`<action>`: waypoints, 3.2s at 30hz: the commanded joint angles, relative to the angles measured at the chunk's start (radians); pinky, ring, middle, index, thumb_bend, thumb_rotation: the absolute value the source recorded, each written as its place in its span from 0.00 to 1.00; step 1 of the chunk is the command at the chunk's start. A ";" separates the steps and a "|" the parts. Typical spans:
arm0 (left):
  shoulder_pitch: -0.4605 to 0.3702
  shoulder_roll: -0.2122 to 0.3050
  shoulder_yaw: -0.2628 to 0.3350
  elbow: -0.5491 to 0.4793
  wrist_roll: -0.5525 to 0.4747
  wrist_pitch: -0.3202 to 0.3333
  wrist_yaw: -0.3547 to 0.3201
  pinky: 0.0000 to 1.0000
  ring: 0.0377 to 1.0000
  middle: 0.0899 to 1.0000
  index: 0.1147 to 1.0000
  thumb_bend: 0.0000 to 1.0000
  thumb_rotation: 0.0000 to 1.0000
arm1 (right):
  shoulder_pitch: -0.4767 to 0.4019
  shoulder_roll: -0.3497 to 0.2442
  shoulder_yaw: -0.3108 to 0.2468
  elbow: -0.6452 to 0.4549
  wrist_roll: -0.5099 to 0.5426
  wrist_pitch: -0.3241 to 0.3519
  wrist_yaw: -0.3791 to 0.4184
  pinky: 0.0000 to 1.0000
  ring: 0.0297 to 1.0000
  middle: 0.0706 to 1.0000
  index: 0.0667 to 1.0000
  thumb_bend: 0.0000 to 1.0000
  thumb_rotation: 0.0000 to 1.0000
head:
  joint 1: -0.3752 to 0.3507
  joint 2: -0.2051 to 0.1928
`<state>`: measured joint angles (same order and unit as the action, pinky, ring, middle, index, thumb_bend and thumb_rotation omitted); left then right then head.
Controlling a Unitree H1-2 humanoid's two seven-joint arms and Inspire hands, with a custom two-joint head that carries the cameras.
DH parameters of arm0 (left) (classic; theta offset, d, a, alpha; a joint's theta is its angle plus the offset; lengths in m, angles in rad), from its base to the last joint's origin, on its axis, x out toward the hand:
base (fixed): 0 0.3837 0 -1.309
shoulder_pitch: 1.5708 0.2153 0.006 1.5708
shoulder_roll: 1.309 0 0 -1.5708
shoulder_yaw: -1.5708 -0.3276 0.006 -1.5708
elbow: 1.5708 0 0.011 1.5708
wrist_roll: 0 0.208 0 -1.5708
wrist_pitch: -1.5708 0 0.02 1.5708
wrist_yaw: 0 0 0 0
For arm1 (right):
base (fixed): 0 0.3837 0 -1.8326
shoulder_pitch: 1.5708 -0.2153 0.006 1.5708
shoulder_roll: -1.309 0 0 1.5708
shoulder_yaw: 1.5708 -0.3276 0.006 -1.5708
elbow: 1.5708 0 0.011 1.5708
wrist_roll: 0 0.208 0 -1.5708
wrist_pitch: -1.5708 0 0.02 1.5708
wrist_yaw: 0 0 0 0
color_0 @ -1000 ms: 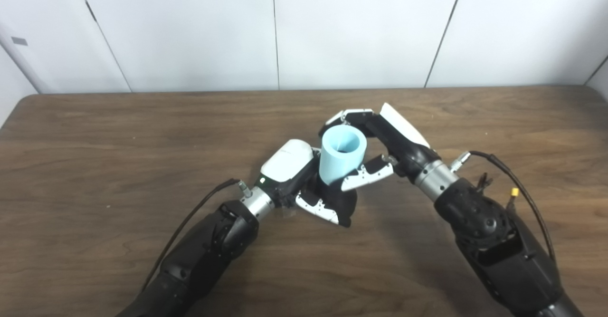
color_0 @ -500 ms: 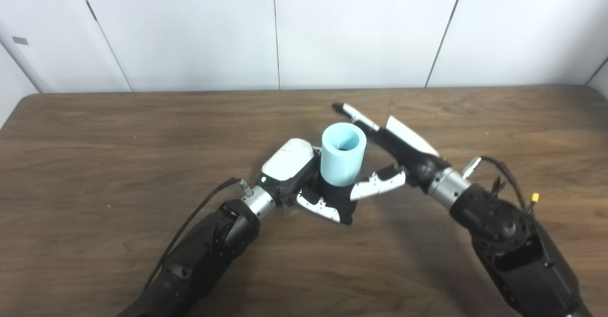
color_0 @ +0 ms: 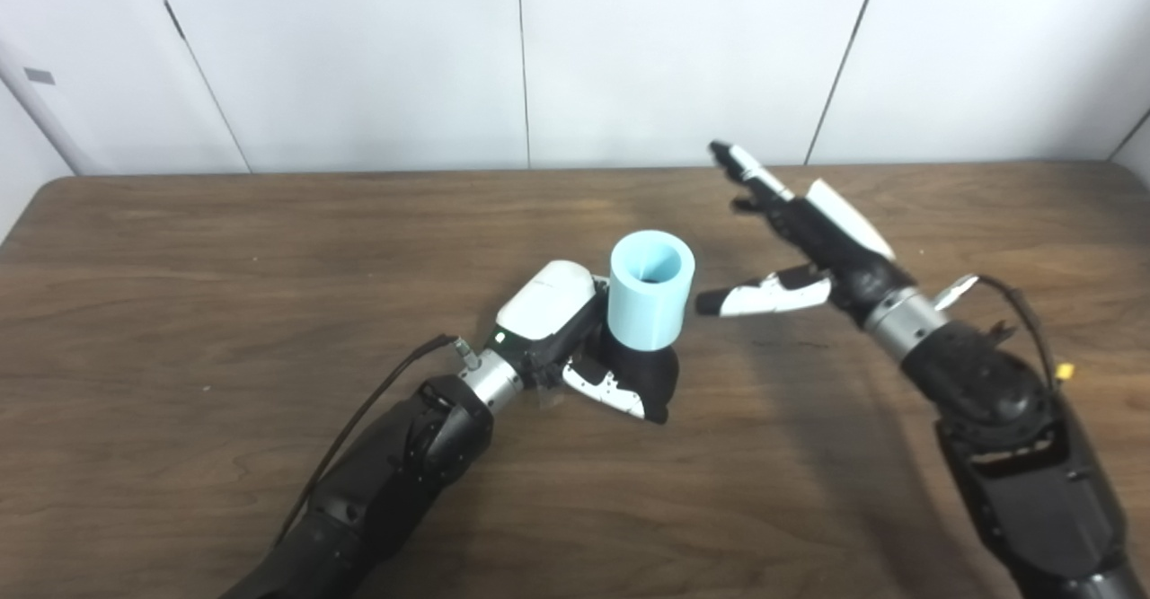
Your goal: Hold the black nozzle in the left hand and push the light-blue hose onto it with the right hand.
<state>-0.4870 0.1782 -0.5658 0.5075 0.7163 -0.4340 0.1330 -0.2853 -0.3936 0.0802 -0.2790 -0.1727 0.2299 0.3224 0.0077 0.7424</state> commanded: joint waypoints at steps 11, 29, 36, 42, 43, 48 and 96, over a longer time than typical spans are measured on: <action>0.121 0.006 -0.047 0.112 0.029 0.037 -0.049 0.33 0.35 0.42 0.48 0.50 0.00 | -0.049 -0.105 0.044 -0.212 0.051 -0.268 0.129 0.95 1.00 1.00 1.00 0.97 0.52 | 0.000 0.000; 0.121 0.007 -0.046 0.109 0.031 0.038 -0.047 0.33 0.34 0.42 0.48 0.50 0.00 | -0.105 -0.105 0.129 -0.254 -0.187 -0.362 0.194 0.93 0.99 1.00 0.97 0.77 0.82 | 0.002 0.002; 0.122 0.007 -0.044 0.114 0.025 0.035 -0.048 0.35 0.36 0.43 0.46 0.50 0.00 | -0.115 -0.135 0.165 -0.241 -0.288 -0.376 0.252 0.95 1.00 1.00 0.95 0.78 0.86 | 0.002 0.002; 0.123 0.009 -0.042 0.102 0.020 0.036 -0.055 0.35 0.36 0.43 0.46 0.50 0.00 | -0.130 -0.176 0.219 -0.250 -0.374 -0.289 0.404 0.94 0.98 0.95 0.92 0.88 0.93 | 0.003 0.007; 0.124 0.009 -0.041 0.100 0.018 0.038 -0.058 0.35 0.36 0.43 0.46 0.50 0.00 | -0.130 -0.180 0.228 -0.248 -0.385 -0.279 0.421 0.94 0.98 0.94 0.92 0.89 0.94 | 0.003 0.007; 0.126 0.011 -0.041 0.098 0.019 0.037 -0.059 0.34 0.35 0.42 0.47 0.50 0.00 | -0.118 -0.195 0.265 -0.236 -0.423 -0.270 0.462 0.87 0.94 0.90 0.86 0.92 0.90 | 0.003 0.012; 0.131 0.008 -0.027 0.097 0.027 0.041 -0.059 0.34 0.35 0.42 0.46 0.50 0.00 | -0.046 0.029 0.061 -0.198 -0.286 -0.165 0.111 0.92 1.00 1.00 1.00 0.63 0.89 | 0.002 0.021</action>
<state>-0.4834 0.1733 -0.5476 0.5065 0.7109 -0.4341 0.1153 -0.2762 -0.3757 0.2091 -0.4656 -0.5299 0.0535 0.5190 0.0123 0.7655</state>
